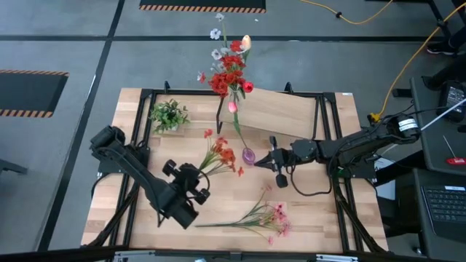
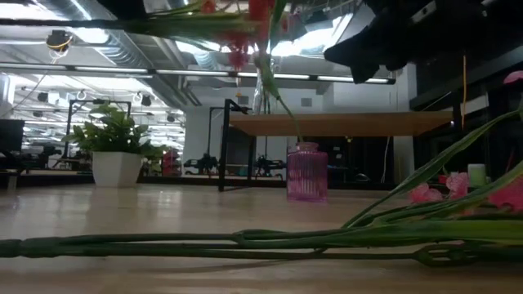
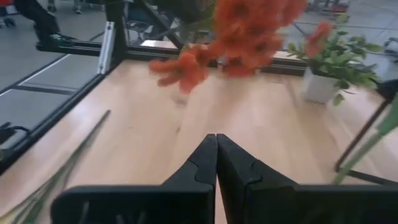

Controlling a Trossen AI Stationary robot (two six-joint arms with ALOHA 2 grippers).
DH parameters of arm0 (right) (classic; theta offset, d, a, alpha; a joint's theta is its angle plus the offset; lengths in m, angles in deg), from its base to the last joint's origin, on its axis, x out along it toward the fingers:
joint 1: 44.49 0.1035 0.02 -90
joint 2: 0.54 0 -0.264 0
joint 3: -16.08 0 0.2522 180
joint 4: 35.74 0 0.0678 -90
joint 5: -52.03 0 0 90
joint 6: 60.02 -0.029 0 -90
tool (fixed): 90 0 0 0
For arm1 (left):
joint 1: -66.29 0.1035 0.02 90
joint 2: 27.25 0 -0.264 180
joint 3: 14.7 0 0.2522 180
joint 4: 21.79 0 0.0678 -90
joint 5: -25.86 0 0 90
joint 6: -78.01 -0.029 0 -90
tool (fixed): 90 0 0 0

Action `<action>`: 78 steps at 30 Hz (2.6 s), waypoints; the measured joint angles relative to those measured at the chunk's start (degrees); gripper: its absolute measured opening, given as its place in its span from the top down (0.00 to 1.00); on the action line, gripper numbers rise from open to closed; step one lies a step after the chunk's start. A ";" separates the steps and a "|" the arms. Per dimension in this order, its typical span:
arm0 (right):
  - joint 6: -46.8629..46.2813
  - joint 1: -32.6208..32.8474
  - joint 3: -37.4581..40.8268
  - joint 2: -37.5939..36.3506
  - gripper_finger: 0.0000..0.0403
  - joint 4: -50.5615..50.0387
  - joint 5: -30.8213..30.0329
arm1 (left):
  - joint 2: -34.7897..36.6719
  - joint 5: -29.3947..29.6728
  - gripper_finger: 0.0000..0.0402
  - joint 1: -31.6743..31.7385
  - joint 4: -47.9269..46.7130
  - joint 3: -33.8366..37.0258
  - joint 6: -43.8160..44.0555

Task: Pick and place flowers into a vace then onto a shelf
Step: Put the orange flowers into the purple vase

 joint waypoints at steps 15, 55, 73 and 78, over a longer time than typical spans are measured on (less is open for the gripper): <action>-3.08 8.31 0.00 0.00 0.97 0.37 -1.78 | 16.60 13.71 0.99 -0.92 39.37 27.59 -26.88; 2.84 4.38 -0.16 0.28 0.67 15.56 -3.75 | 29.32 -25.67 0.99 23.17 140.03 64.64 -94.29; 1.78 0.25 -13.88 16.52 0.54 14.97 -3.66 | 21.12 -31.51 0.99 25.40 141.03 55.50 -102.37; 3.05 -0.09 -16.42 18.80 0.54 14.99 -3.55 | 20.13 -31.37 0.99 25.77 141.10 54.87 -103.25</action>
